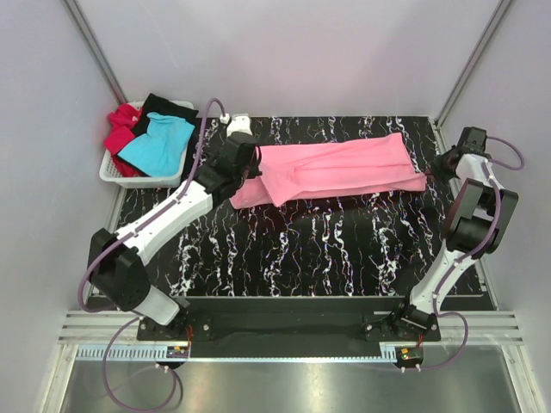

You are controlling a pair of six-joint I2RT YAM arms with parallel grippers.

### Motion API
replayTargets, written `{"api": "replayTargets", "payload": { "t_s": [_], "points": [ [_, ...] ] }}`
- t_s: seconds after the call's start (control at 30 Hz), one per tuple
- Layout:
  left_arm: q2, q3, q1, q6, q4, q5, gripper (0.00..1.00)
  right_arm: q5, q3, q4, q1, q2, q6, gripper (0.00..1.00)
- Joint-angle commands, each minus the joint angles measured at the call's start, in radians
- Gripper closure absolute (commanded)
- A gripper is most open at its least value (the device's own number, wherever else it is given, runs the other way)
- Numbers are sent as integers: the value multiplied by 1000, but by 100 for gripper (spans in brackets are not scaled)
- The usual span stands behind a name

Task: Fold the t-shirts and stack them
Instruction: Fold the tshirt

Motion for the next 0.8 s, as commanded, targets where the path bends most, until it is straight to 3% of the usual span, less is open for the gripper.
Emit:
{"api": "replayTargets", "payload": {
  "t_s": [0.0, 0.77],
  "points": [
    [18, 49, 9, 57, 74, 31, 100, -21, 58, 12, -2, 14, -18, 100],
    [64, 54, 66, 153, 160, 62, 100, -48, 144, 12, -2, 94, -27, 100]
  ]
}}
